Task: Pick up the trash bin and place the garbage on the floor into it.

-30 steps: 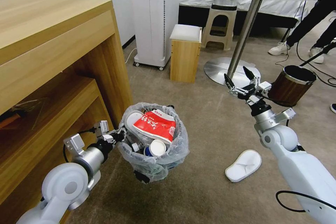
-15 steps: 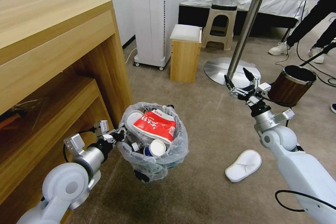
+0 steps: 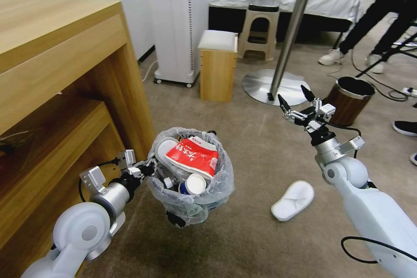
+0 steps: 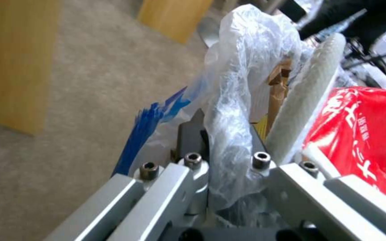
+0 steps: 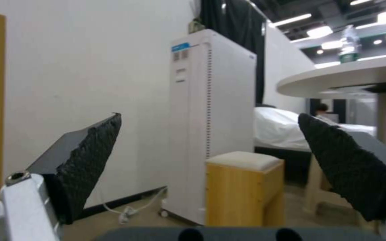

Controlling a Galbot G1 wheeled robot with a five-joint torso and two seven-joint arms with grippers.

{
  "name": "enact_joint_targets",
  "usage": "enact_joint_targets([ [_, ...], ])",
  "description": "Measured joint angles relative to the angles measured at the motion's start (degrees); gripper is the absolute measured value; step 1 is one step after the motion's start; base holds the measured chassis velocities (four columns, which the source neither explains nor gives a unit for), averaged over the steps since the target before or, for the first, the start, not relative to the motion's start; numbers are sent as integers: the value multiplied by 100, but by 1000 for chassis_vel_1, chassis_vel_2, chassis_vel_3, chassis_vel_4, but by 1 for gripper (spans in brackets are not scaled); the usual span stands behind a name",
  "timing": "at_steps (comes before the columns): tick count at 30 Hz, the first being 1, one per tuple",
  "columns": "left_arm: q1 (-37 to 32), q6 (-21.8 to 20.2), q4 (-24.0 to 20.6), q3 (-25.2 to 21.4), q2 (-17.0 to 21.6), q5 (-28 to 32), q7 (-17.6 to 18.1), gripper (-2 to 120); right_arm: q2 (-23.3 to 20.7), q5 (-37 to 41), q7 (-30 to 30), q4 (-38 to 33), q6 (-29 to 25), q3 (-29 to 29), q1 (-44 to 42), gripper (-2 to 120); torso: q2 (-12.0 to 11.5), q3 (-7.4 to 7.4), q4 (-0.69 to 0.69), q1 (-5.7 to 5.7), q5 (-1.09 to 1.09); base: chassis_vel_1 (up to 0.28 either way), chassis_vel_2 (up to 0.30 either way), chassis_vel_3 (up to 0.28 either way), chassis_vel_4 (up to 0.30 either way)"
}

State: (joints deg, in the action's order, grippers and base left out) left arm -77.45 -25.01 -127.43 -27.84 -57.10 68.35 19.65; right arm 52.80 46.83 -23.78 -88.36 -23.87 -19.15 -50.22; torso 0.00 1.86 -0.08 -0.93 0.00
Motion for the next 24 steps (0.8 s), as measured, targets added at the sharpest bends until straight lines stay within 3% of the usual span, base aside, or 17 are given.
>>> enact_joint_targets([
  [12,-23,-3,-16,-13,7,-1,-5,2,2,-1,7,16,-20,24,16,100,0,0,-1,0,0,-108,-105,-103,-114],
  [21,-37,3,-34,-22,16,21,24,2,-15,61,494,-148,-53,115,-142,100,0,0,-4,0,0,-95,-92,-100,-91],
  [24,-63,8,-66,-53,24,22,37,2,-14,-43,592,-137,-14,137,-153,100,0,0,6,0,0,0,0,0,0],
])
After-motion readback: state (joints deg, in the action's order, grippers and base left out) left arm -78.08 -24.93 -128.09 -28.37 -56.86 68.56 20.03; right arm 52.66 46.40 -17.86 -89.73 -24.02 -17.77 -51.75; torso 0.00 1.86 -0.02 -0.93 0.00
